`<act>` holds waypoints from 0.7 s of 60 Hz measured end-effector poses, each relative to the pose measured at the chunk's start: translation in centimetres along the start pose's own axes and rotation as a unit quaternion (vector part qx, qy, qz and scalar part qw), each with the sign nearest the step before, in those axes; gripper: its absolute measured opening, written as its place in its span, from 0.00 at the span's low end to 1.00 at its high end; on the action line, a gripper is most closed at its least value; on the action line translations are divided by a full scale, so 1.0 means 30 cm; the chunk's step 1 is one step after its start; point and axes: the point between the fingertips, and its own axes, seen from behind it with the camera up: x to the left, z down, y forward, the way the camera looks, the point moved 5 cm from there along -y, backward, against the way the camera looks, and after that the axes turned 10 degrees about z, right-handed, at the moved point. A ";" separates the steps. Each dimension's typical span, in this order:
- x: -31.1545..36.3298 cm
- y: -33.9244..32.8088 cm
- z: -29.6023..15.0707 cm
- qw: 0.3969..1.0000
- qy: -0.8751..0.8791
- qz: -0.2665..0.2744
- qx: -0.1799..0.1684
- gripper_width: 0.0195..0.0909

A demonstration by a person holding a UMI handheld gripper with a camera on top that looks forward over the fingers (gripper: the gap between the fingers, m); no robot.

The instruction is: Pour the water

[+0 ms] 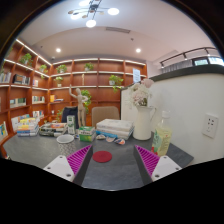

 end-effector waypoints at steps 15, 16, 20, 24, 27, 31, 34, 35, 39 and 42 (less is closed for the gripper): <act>-0.348 0.076 0.125 0.999 0.019 0.046 -0.020 0.90; -0.368 0.088 0.126 0.998 0.021 0.048 -0.021 0.90; -0.444 0.146 0.121 0.998 0.023 0.057 -0.022 0.90; -0.498 0.213 0.110 0.998 0.024 0.062 -0.023 0.90; -0.519 0.269 0.109 0.998 0.024 0.063 -0.021 0.90; -0.536 0.340 0.109 0.998 0.023 0.060 -0.014 0.90; -0.545 0.390 0.106 0.998 0.022 0.060 -0.010 0.90; -0.548 0.404 0.102 0.998 0.020 0.061 -0.010 0.90; -0.560 0.452 0.095 0.998 0.018 0.067 -0.011 0.90; -0.568 0.477 0.085 0.997 0.017 0.073 -0.015 0.86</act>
